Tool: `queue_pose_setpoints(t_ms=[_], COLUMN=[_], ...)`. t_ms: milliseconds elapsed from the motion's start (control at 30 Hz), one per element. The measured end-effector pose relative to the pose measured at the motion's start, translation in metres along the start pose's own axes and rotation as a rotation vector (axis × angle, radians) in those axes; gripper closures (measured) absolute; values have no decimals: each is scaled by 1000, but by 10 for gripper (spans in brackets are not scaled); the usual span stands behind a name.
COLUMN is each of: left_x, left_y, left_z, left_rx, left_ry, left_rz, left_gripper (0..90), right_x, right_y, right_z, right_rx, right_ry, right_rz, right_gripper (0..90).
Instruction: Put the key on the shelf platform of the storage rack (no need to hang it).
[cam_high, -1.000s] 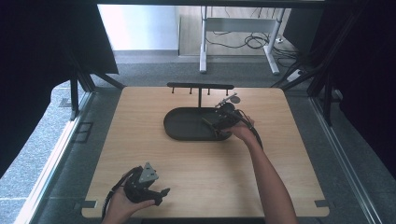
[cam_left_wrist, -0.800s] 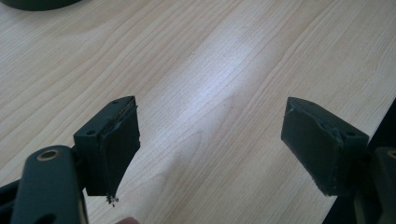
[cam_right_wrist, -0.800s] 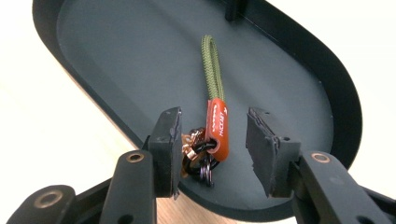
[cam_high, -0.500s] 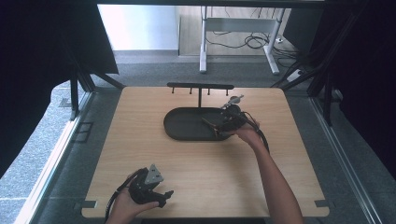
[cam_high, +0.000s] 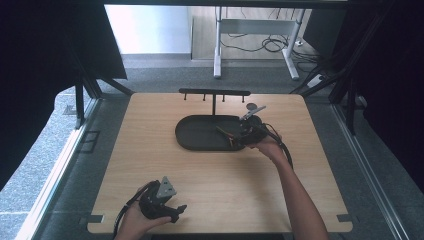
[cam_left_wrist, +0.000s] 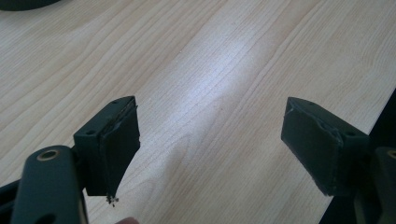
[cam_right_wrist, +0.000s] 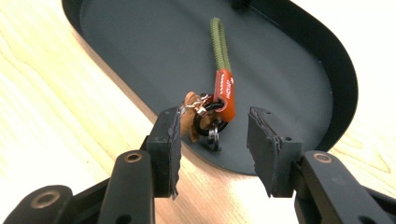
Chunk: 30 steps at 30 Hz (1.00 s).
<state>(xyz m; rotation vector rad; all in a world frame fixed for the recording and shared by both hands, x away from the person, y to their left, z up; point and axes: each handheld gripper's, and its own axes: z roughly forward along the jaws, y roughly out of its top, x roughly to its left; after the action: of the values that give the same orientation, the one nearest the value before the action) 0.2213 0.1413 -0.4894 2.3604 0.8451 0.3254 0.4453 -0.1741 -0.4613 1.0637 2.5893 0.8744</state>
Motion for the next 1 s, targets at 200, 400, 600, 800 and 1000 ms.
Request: queue_pose_setpoints(t_ms=[200, 400, 600, 800, 1000], left_x=[-2, -4, -3, -6, -7], left_y=[0, 0, 0, 1, 1], left_z=[3, 6, 7, 9, 9], left_rx=[15, 24, 29, 35, 41], left_ry=[-10, -16, -15, -21, -21], left_rz=[10, 19, 19, 30, 32], left_gripper=[197, 196, 196, 196, 196], right_x=[8, 14, 13, 16, 22], right_y=[-7, -22, -37, -48, -57], right_z=[-1, 6, 5, 0, -6], right_rx=[-10, 18, 28, 27, 21], right_ry=[7, 18, 18, 6, 8], right_rz=[-21, -31, -27, -45, -53], right_gripper=[540, 535, 540, 540, 541])
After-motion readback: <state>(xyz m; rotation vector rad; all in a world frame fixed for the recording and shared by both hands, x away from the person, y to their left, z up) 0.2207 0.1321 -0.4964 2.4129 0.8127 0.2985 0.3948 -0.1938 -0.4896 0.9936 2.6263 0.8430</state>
